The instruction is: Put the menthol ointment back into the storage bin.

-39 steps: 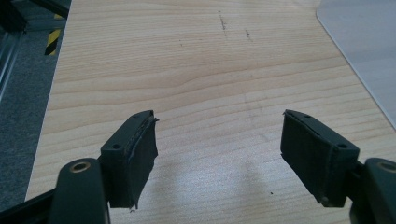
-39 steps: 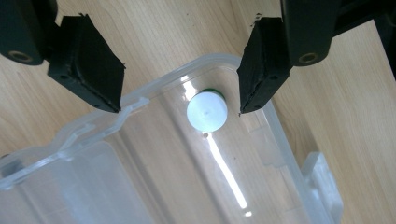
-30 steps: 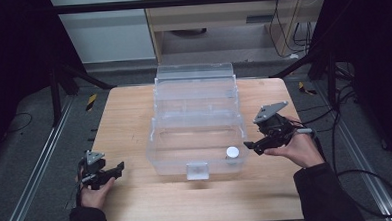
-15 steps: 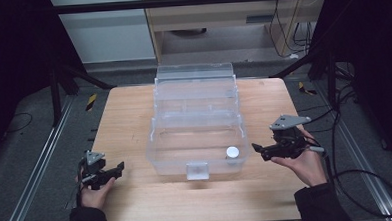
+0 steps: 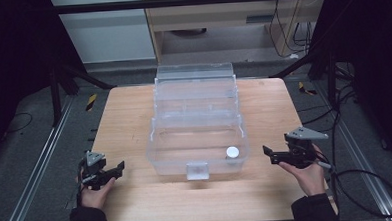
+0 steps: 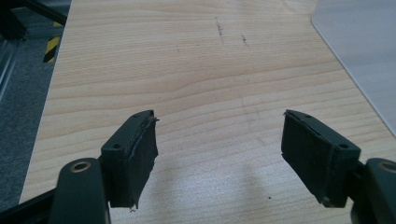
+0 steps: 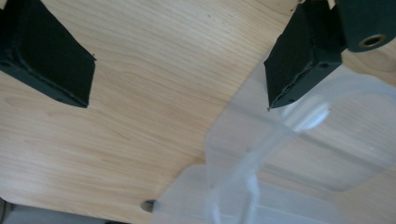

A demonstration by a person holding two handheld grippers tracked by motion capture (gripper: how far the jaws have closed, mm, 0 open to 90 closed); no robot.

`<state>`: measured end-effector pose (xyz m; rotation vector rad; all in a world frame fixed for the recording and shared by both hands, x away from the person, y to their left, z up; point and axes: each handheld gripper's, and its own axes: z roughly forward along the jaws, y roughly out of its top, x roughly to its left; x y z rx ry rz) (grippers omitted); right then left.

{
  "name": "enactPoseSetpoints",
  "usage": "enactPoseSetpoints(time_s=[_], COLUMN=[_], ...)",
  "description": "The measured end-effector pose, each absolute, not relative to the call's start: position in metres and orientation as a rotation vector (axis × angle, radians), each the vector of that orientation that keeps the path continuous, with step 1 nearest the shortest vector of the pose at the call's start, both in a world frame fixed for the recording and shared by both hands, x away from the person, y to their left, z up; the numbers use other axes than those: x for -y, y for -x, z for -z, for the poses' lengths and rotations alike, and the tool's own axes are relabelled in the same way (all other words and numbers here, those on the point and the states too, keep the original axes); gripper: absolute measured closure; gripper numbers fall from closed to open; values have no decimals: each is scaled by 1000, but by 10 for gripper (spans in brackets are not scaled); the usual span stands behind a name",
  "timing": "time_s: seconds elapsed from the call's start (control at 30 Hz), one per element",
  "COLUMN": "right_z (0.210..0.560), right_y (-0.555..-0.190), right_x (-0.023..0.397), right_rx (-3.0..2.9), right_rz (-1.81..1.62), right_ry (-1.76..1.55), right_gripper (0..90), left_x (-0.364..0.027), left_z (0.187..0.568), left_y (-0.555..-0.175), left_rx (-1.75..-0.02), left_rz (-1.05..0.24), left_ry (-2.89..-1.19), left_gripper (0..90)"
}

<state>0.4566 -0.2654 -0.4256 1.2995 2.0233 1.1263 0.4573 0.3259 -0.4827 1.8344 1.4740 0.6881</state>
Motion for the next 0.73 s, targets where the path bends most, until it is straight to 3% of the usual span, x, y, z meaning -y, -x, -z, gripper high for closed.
enactPoseSetpoints(time_s=[0.73], right_z=[471], right_y=[-451], right_x=[304], right_rx=[-1882], right_rz=[-1106], right_ry=[-1409], right_gripper=[57], left_x=[-333], left_z=[485], left_y=[-459], left_rx=[-1465], left_rz=[-730], left_ry=[-1810], left_gripper=[310])
